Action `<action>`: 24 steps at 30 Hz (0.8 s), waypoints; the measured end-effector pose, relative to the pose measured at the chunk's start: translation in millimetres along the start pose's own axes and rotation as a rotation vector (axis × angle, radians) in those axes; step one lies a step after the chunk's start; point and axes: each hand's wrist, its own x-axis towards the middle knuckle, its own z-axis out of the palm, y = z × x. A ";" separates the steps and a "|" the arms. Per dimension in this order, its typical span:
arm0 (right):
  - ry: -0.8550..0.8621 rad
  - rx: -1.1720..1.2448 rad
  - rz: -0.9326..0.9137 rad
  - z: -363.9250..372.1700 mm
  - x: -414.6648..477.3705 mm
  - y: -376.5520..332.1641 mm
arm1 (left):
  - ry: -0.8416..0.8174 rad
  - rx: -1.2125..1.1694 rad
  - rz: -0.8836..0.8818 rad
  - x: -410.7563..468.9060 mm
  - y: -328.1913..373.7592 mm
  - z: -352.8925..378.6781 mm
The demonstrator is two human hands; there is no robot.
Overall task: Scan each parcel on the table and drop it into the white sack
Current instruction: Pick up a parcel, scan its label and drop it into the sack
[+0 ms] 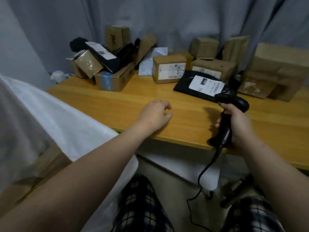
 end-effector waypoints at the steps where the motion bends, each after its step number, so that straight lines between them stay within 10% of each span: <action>1: 0.011 0.038 0.010 -13.4 6.8 -2.9 | -0.005 0.012 0.015 13.9 12.0 7.6; 14: 0.023 0.272 -0.044 -42.2 43.6 7.0 | -0.174 0.360 0.280 184.4 80.7 62.7; 24: -0.033 0.258 -0.054 -36.3 50.0 5.6 | -0.433 0.403 0.034 228.9 72.5 75.0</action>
